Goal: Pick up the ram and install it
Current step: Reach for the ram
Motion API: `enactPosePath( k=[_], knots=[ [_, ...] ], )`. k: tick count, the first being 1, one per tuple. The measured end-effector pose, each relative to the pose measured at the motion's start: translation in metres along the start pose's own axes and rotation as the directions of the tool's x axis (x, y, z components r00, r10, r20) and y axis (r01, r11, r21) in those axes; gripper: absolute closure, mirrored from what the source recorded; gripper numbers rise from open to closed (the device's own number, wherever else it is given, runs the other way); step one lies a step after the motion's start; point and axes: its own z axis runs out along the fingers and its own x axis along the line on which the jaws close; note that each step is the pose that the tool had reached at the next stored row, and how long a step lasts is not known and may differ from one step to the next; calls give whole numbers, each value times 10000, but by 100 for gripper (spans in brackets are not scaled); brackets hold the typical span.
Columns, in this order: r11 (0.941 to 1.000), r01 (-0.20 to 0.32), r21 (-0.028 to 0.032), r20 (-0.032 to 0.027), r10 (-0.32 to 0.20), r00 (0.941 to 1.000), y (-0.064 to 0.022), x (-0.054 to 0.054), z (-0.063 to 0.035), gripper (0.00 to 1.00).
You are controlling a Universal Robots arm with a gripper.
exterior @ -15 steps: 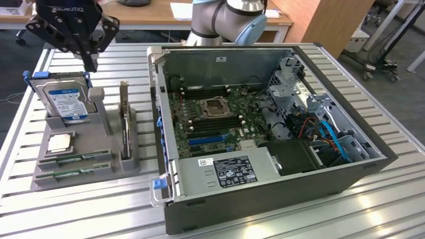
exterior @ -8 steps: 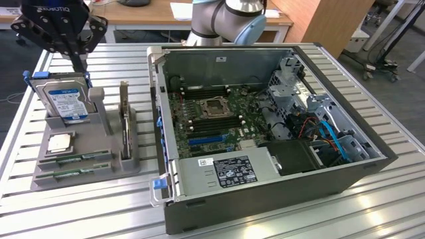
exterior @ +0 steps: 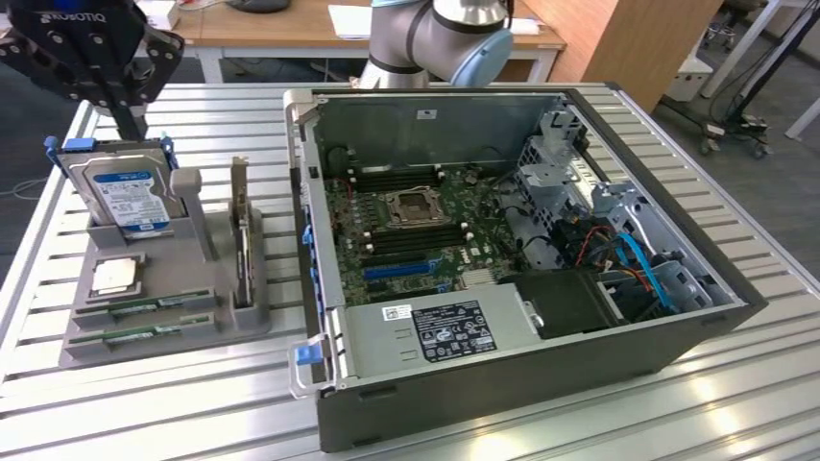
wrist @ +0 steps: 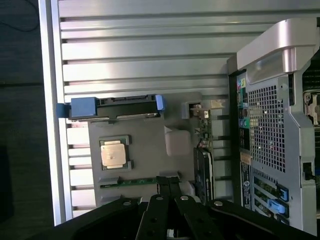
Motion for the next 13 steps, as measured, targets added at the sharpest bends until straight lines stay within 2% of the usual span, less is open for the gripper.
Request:
enactPosePath(
  k=[10, 13],
  knots=[
    [10000, -1, 0, 1, 1, 10000, -13, 171, 1, 90],
    [10000, 0, 0, 0, 0, 10000, -14, 189, 1, 90]
  ],
)
